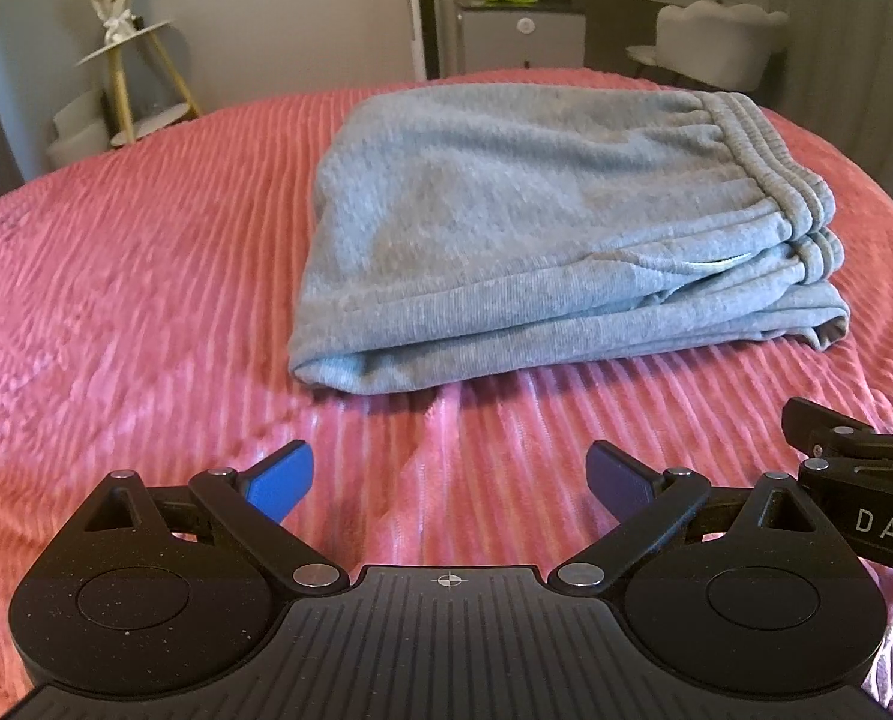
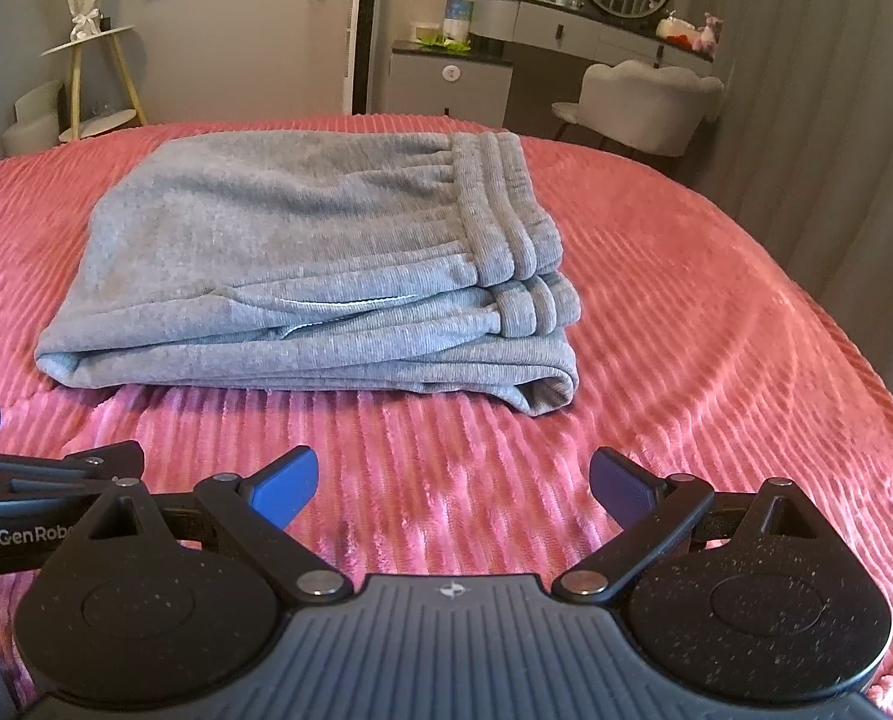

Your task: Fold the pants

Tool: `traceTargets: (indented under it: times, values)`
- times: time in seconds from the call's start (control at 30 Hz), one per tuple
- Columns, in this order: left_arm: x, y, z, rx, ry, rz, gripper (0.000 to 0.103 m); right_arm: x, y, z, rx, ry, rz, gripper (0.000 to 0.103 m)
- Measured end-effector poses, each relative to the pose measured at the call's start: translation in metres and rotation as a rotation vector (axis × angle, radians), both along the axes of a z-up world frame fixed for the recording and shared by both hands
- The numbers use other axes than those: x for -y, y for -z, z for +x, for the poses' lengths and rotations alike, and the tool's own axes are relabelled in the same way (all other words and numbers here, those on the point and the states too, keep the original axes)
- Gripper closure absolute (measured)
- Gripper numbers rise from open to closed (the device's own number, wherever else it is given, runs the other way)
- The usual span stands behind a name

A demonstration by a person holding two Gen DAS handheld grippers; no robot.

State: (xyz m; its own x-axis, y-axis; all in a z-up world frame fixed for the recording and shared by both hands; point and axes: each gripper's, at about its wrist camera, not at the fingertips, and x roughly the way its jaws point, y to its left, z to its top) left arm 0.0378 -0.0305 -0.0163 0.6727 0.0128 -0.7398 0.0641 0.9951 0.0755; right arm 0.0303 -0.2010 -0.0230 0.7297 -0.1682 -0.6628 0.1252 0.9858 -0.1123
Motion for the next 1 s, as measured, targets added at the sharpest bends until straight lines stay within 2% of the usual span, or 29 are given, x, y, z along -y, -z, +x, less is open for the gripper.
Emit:
traceTargets:
  times: [1.0]
  values:
    - [0.0004,0.0033,0.0014,-0.009,0.004,0.007,0.003,0.0029,0.0023,0.0036,-0.018,0.008,0.019,0.006]
